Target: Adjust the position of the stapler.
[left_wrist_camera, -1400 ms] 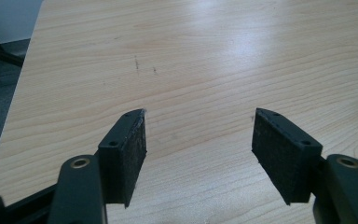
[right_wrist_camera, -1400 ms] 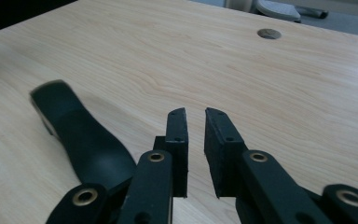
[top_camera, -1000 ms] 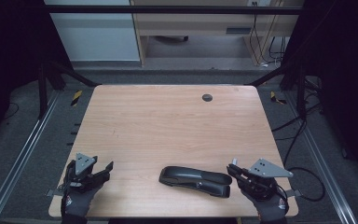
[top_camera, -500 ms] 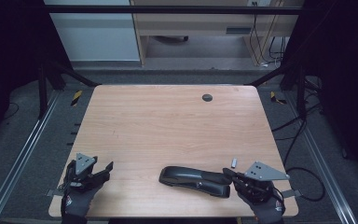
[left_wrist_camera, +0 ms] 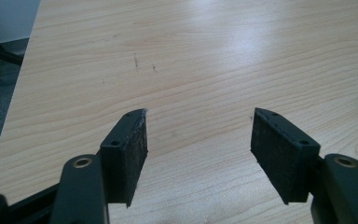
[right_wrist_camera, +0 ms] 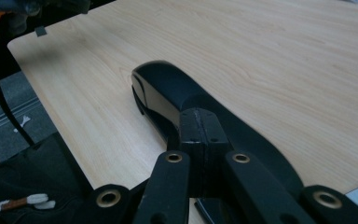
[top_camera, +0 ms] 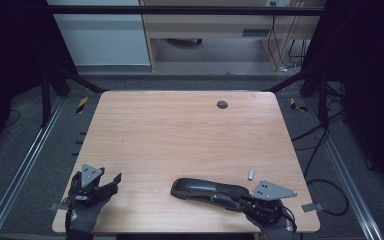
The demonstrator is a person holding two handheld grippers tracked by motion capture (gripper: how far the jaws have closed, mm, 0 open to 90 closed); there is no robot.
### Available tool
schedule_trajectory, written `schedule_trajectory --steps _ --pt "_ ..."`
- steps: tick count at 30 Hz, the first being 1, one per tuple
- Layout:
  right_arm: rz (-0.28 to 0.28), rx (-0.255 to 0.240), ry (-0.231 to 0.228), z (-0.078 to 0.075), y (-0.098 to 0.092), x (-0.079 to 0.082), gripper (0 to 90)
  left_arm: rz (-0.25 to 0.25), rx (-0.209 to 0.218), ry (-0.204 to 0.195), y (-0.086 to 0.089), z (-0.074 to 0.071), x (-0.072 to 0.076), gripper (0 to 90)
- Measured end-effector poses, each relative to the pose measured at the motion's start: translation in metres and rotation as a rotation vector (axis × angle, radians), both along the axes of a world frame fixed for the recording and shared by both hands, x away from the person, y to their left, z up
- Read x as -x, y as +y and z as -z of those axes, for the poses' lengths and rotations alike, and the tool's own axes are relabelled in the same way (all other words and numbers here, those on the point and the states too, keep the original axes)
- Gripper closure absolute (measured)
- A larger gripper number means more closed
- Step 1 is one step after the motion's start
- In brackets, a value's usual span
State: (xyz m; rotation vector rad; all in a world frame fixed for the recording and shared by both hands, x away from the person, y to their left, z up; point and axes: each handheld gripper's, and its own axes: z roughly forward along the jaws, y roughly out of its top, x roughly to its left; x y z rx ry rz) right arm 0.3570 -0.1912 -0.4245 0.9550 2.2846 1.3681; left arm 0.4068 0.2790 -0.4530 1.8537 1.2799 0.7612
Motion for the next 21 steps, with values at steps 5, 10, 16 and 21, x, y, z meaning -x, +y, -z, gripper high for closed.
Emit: schedule_trajectory --steps 5,10,16,21 --pt "0.005 0.005 0.030 0.008 -0.003 0.002 90.0 0.001 -0.002 0.001 0.000 0.000 0.000 35.8" --pt "0.017 0.025 0.041 0.013 -0.004 0.003 90.0 0.002 -0.003 0.000 -0.001 0.000 0.000 35.9" --pt "0.018 0.034 0.040 0.016 -0.006 0.001 90.0 0.004 -0.005 0.007 -0.001 0.001 0.000 35.9" --pt "0.028 0.044 0.032 0.016 -0.008 0.000 90.0 0.009 -0.010 0.007 -0.002 0.001 0.000 35.9"
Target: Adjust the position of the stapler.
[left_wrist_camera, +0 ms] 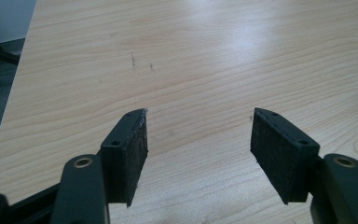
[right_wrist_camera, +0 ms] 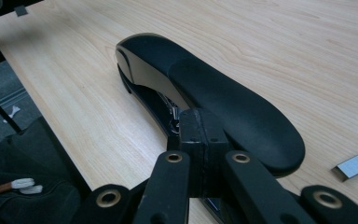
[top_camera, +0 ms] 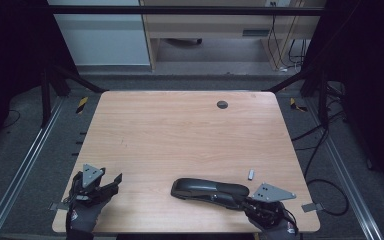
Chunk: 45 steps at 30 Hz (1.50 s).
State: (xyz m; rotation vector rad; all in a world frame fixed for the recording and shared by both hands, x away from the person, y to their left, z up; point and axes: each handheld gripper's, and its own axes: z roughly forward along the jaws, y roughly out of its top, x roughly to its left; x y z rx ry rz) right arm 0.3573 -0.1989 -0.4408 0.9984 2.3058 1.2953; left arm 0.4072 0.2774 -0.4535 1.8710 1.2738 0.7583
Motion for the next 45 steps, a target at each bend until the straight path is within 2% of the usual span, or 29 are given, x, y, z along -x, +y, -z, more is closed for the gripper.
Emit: schedule_trajectory --steps 27,34,37,40,43,45 --pt "0.074 -0.008 -0.026 0.002 -0.006 -0.010 90.0 0.026 -0.010 0.007 -0.004 0.001 0.000 36.1" --pt "0.078 -0.008 -0.026 0.002 -0.006 -0.011 90.0 0.040 -0.018 0.002 -0.006 0.000 0.001 35.7" --pt "0.073 -0.025 -0.035 0.000 -0.006 -0.010 88.8 0.048 -0.018 -0.003 -0.007 0.000 0.001 35.4" --pt "0.073 -0.054 -0.063 -0.006 -0.010 -0.009 86.2 0.061 -0.024 -0.011 -0.010 -0.002 0.002 34.9" --pt "0.090 -0.069 -0.078 -0.009 -0.012 -0.009 83.6 0.068 -0.029 -0.014 -0.012 -0.003 0.002 34.7" --pt "0.121 -0.088 -0.098 -0.014 -0.018 -0.010 78.2 0.078 -0.023 -0.014 -0.015 -0.004 0.002 34.4"
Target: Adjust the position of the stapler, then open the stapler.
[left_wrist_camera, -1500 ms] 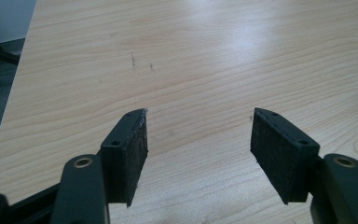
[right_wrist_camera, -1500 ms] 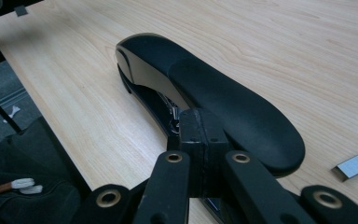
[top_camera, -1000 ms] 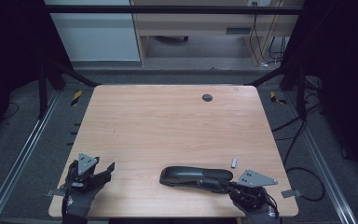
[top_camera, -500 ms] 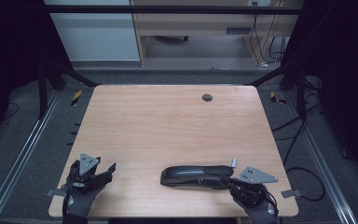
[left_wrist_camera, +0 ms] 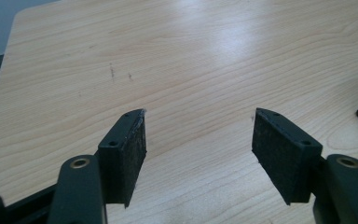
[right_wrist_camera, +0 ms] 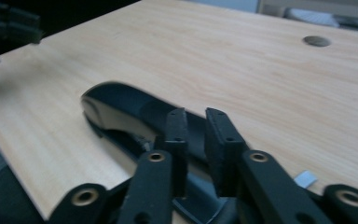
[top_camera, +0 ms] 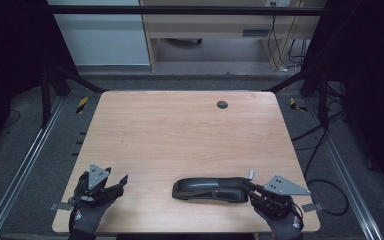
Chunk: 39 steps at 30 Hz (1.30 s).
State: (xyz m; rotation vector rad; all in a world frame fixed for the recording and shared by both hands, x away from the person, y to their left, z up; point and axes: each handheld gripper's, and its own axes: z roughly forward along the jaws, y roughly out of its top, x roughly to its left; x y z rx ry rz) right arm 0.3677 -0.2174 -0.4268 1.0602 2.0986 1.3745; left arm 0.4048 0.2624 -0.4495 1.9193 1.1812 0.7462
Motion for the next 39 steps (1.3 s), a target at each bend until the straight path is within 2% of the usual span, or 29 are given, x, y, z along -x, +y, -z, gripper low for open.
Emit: schedule_trajectory --steps 3,4,5,6,8,9,11,12,19,23,30,33,38,39 --pt "0.031 -0.014 -0.006 -0.002 -0.005 -0.002 74.4 0.010 0.002 -0.001 -0.002 -0.001 0.000 34.1" --pt "0.062 -0.021 -0.020 -0.003 -0.010 -0.004 66.1 0.020 -0.003 -0.002 -0.005 -0.002 0.001 33.9" --pt "0.078 -0.018 -0.027 -0.003 -0.013 -0.005 63.1 0.023 -0.001 -0.002 -0.006 -0.002 0.001 33.9" --pt "0.078 -0.018 -0.027 -0.003 -0.013 -0.005 63.1 0.023 -0.001 -0.002 -0.006 -0.002 0.001 33.9" --pt "0.113 -0.013 -0.029 -0.003 -0.017 -0.007 56.3 0.030 0.000 -0.002 -0.008 -0.003 0.001 33.9" --pt "0.147 -0.008 -0.036 -0.002 -0.022 -0.010 51.8 0.035 -0.001 -0.002 -0.009 -0.003 0.002 33.9" --pt "0.162 -0.006 -0.034 -0.001 -0.025 -0.011 49.9 0.041 -0.001 -0.005 -0.011 -0.005 0.002 33.8" --pt "0.192 -0.009 -0.028 0.001 -0.030 -0.014 47.5 0.049 -0.001 -0.008 -0.013 -0.006 0.002 33.8" --pt "0.266 0.000 -0.010 0.007 -0.043 -0.020 47.9 0.078 -0.008 -0.030 -0.020 -0.014 0.005 33.1" --pt "0.319 0.045 0.014 0.018 -0.052 -0.026 48.5 0.102 -0.015 -0.043 -0.027 -0.022 0.007 32.4" --pt "0.357 0.077 0.014 0.028 -0.059 -0.031 47.7 0.131 -0.036 -0.060 -0.039 -0.030 0.009 31.1" --pt "0.372 0.078 0.030 0.030 -0.063 -0.033 48.6 0.148 -0.050 -0.071 -0.044 -0.034 0.011 30.6" --pt "0.379 0.086 0.032 0.033 -0.064 -0.034 50.8 0.183 -0.076 -0.080 -0.057 -0.038 0.014 29.6" --pt "0.379 0.086 0.032 0.033 -0.064 -0.034 50.8 0.197 -0.097 -0.094 -0.059 -0.039 0.013 29.6"
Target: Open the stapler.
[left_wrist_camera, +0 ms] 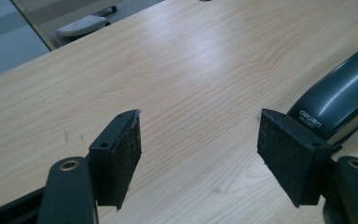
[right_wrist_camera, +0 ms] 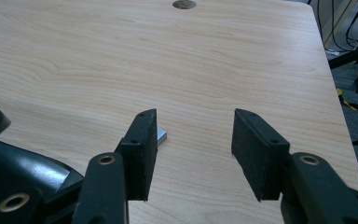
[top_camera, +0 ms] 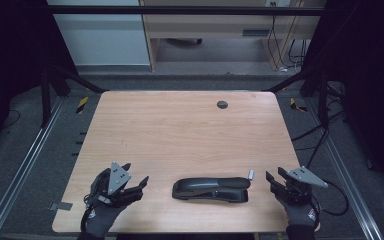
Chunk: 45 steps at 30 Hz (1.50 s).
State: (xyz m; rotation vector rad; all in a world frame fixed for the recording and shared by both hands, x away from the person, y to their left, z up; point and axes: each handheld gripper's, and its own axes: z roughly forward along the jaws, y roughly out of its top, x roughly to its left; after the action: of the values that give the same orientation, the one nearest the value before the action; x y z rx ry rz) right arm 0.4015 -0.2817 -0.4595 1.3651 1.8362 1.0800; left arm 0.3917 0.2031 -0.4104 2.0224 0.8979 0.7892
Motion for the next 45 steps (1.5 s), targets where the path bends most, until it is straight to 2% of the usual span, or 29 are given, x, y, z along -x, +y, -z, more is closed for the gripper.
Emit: schedule_trajectory --steps 2,6,7,8,11,20,24,26,31,33,35,37,45 --pt "0.005 0.015 0.000 0.002 0.000 -0.001 50.7 0.010 -0.011 0.012 -0.007 -0.001 0.001 29.4" --pt "0.005 0.021 0.005 0.004 -0.001 -0.001 50.8 0.039 -0.042 -0.005 -0.022 -0.006 0.002 29.2" --pt "0.007 0.020 0.007 0.005 -0.002 -0.001 50.8 0.062 -0.060 -0.019 -0.033 -0.007 0.004 29.1" --pt "0.007 0.016 0.006 0.005 -0.002 -0.001 50.7 0.062 -0.060 -0.019 -0.033 -0.007 0.004 28.8" --pt "0.002 0.024 0.011 0.007 -0.002 -0.002 50.7 0.104 -0.108 -0.040 -0.050 -0.011 0.005 28.6" --pt "0.004 0.032 0.004 0.008 -0.004 -0.002 50.9 0.149 -0.133 -0.072 -0.075 -0.022 0.007 29.0" --pt "0.003 0.031 0.004 0.008 -0.004 -0.003 51.1 0.179 -0.167 -0.089 -0.092 -0.028 0.007 29.4" --pt "0.003 0.032 0.004 0.008 -0.004 -0.002 51.1 0.192 -0.169 -0.091 -0.098 -0.029 0.008 29.6" --pt "0.003 0.031 0.004 0.008 -0.005 -0.003 51.4 0.214 -0.174 -0.096 -0.111 -0.030 0.009 29.9" --pt "0.004 0.017 0.012 0.007 -0.004 -0.002 51.4 0.226 -0.181 -0.099 -0.118 -0.031 0.010 30.0" --pt "0.004 0.028 0.006 0.008 -0.005 -0.003 51.6 0.238 -0.190 -0.105 -0.124 -0.031 0.011 30.0" --pt "0.006 0.018 0.014 0.008 -0.005 -0.003 51.6 0.253 -0.204 -0.112 -0.134 -0.030 0.011 30.3" --pt "0.006 0.012 0.022 0.008 -0.004 -0.003 51.9 0.297 -0.253 -0.113 -0.156 -0.026 0.014 31.3"
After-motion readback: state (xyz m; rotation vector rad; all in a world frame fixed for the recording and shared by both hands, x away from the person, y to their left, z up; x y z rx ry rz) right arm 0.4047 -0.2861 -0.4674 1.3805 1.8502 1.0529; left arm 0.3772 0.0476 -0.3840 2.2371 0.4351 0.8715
